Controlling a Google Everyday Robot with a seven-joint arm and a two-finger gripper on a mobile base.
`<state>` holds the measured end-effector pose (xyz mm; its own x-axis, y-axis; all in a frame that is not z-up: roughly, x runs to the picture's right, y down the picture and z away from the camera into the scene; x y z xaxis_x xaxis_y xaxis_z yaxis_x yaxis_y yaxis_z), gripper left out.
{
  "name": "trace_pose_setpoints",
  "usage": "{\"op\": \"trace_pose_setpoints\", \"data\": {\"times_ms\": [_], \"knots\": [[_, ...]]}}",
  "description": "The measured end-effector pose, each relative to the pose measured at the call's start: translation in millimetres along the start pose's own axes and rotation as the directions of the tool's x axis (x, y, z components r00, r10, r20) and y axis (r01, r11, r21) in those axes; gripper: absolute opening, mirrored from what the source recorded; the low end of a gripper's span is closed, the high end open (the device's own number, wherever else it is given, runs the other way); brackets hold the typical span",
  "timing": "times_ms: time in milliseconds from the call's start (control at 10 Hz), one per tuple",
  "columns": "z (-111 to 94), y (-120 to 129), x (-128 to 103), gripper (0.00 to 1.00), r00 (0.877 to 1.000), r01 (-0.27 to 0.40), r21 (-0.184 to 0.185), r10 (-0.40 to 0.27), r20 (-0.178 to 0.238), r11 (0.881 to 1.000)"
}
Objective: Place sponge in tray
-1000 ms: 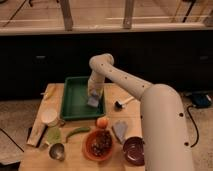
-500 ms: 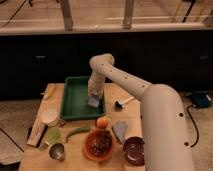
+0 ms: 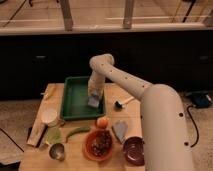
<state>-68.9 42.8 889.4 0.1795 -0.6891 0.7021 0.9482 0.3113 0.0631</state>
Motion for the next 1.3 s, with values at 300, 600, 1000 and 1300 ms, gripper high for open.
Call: {"op": "trace_pose_setpoints", "data": {"times_ms": [300, 600, 1000, 1300], "knots": [[-0.3, -2.4, -0.5, 0.78, 1.0, 0.002, -0.006, -0.002, 0.001, 1.0], [-1.3, -4.8, -1.8, 0.8, 1.0, 0.008, -0.014, -0.008, 0.002, 1.0], [-4.7, -7.6, -2.3, 0.8, 1.0, 0.017, -0.01, -0.017, -0.003, 1.0], [-8.4, -8.4, -3.2, 0.8, 0.999, 0.03, 0.009, -0.03, -0.011, 1.0]]}}
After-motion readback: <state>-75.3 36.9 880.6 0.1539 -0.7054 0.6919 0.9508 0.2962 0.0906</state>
